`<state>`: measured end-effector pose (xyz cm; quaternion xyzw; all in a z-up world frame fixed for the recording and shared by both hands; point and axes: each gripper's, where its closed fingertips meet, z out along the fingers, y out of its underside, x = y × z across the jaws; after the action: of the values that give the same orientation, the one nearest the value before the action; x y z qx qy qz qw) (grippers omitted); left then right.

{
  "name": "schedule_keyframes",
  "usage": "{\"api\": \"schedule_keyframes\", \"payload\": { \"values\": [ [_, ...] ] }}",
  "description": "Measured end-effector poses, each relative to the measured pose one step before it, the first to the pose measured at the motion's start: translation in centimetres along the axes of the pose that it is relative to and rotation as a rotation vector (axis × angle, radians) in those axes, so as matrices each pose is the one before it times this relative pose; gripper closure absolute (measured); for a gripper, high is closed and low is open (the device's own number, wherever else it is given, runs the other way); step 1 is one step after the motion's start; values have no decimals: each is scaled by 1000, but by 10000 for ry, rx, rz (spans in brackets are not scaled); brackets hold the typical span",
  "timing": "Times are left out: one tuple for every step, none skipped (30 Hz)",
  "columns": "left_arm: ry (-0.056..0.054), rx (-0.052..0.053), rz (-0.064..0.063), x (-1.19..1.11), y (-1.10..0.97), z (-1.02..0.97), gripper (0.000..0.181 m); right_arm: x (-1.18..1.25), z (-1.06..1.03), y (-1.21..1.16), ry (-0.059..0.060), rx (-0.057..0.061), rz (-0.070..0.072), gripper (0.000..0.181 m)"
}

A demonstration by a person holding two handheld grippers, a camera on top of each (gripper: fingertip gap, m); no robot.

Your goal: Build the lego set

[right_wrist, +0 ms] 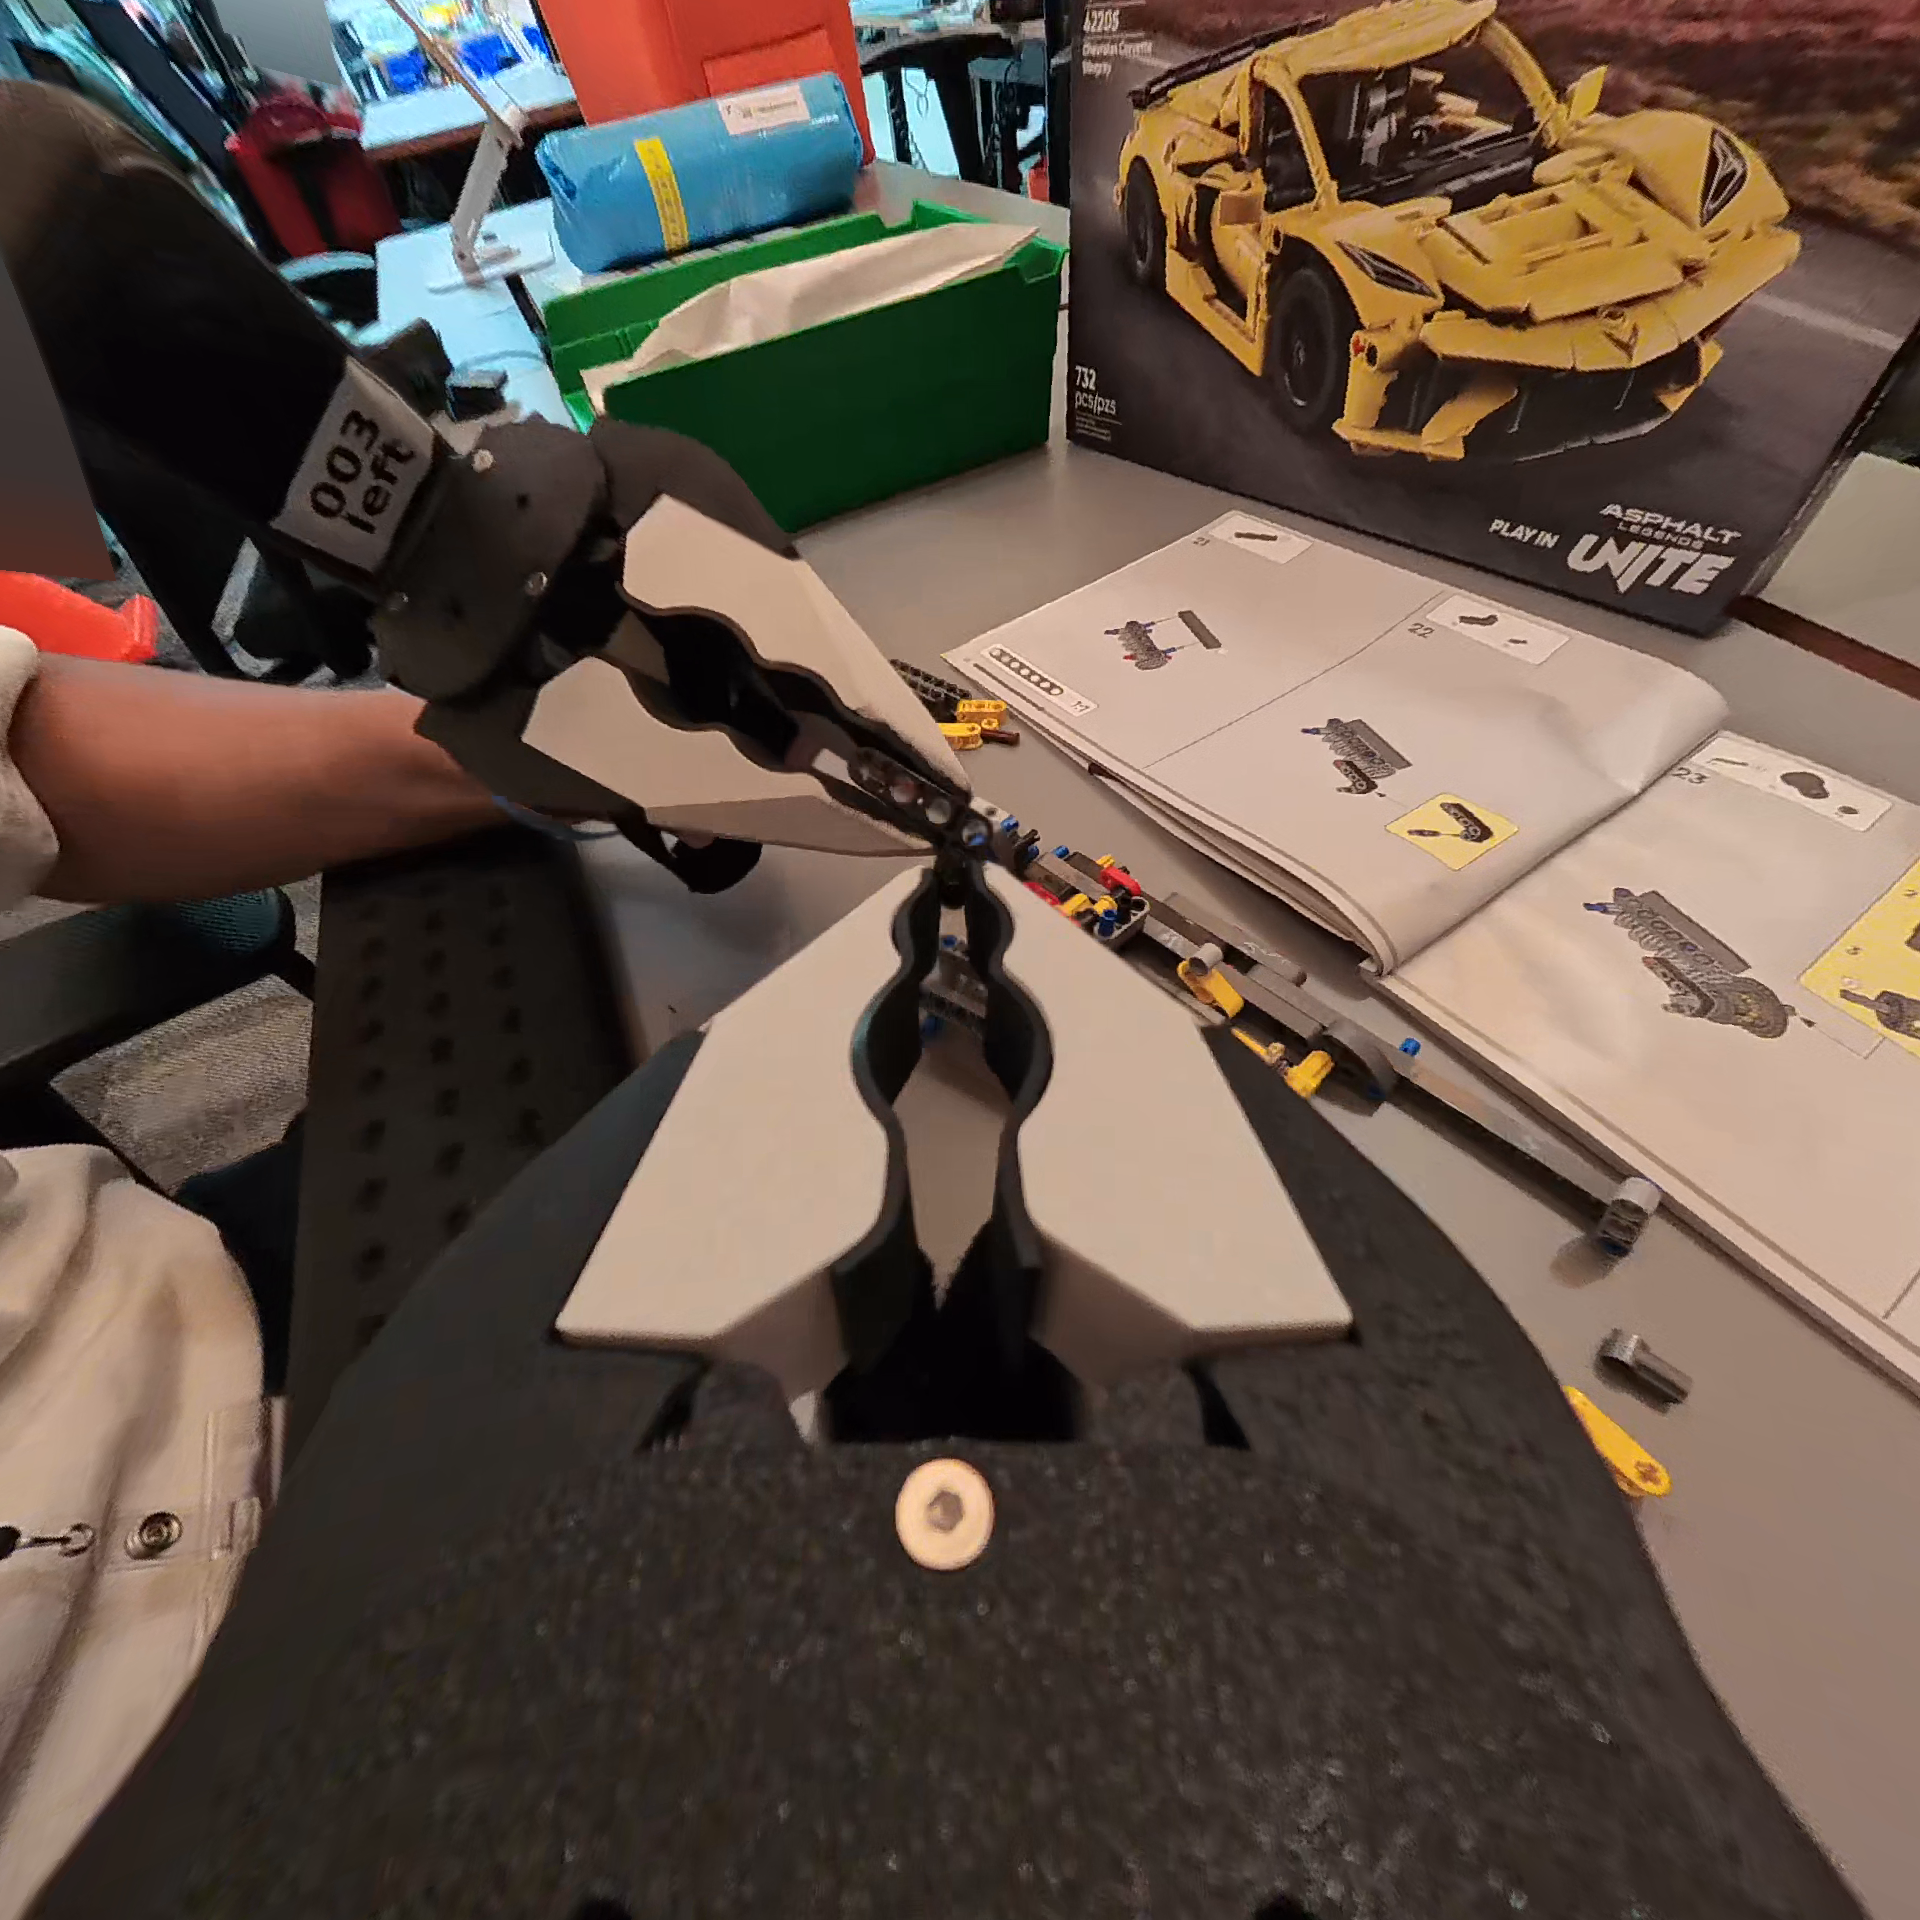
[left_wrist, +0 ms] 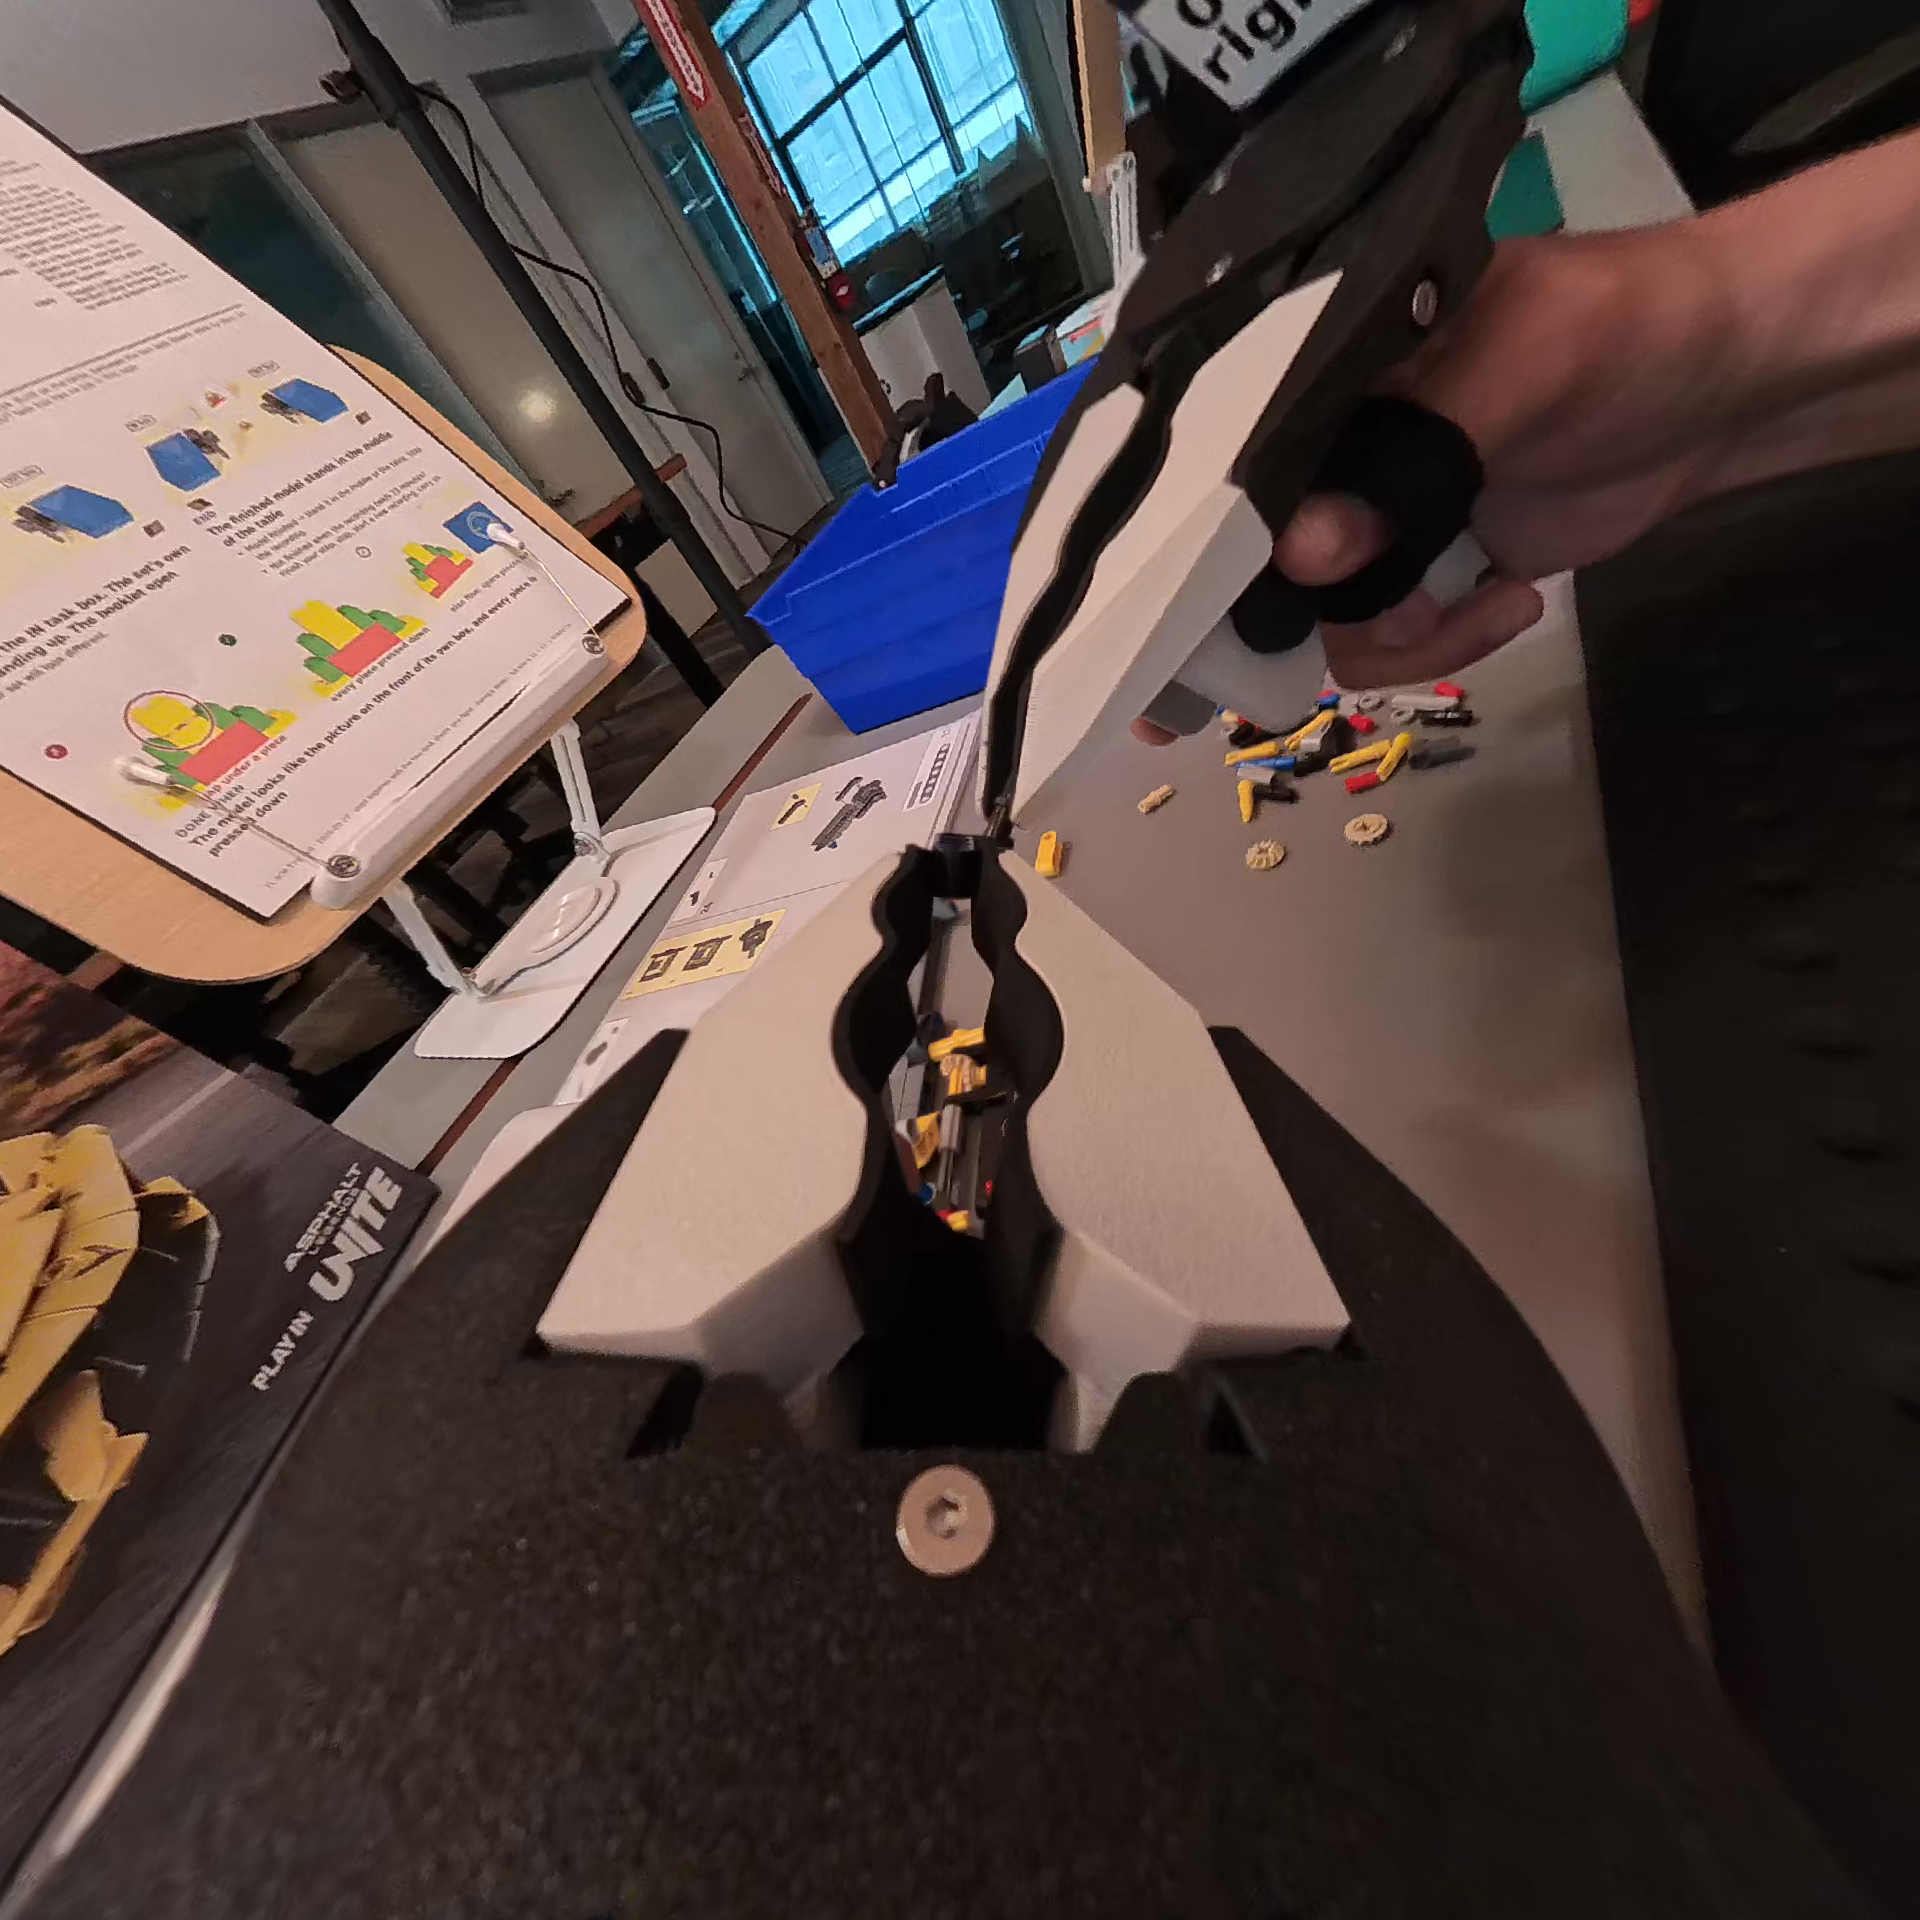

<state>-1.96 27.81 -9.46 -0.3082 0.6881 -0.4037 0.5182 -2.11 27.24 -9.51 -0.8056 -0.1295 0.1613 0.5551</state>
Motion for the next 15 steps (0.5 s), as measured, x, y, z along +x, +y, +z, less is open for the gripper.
{"api": "schedule_keyframes", "payload": {
  "values": [
    [-23, -33, 88, 53, 17, 29, 175, -1, -36, 80, 80, -100, -171, 177],
    [-3, 69, -37, -26, -137, -39, 175, -57, -69, -144, 53, 47, -150, 177],
    [40, 116, -135, -61, -197, -83, 175, -92, -58, -228, -14, 142, -67, 177],
    [81, 77, -160, -23, -88, -71, 174, -70, -2, -86, -87, 66, 83, 177],
    [72, 18, -96, 35, 34, -28, 174, -43, 40, 59, -148, -23, 160, 177],
    [15, 12, 16, 39, 19, -25, 174, -30, 9, 42, -144, -50, 148, 177],
    [1, 42, 68, 23, -61, -44, 174, -78, -20, -52, -94, -39, 13, 177],
    [51, 45, 26, 62, -78, -60, 174, -109, -32, 13, -64, -135, -155, 177],
    [43, 23, 33, 79, -69, -33, 175, -90, -54, 44, -22, -203, -273, 177],
    [-15, 7, 130, 75, -68, -9, 175, -52, -72, 29, 28, -228, -305, 177],
    [0, 3, 135, 95, -56, -11, 174, -79, -72, 24, 41, -213, -347, 177],
    [62, 7, 12, 111, -38, 5, 175, -75, -53, 105, 39, -221, -358, 177],
    [74, 28, -82, 82, -19, 4, 174, -52, -46, 38, 55, -157, -323, 177],
    [65, 66, -101, 57, -87, -21, 174, -62, -71, -42, 34, -51, -327, 177],
    [94, 74, -137, 57, -89, -18, 174, -81, -82, -76, 21, -3, -321, 177]
  ]
}}
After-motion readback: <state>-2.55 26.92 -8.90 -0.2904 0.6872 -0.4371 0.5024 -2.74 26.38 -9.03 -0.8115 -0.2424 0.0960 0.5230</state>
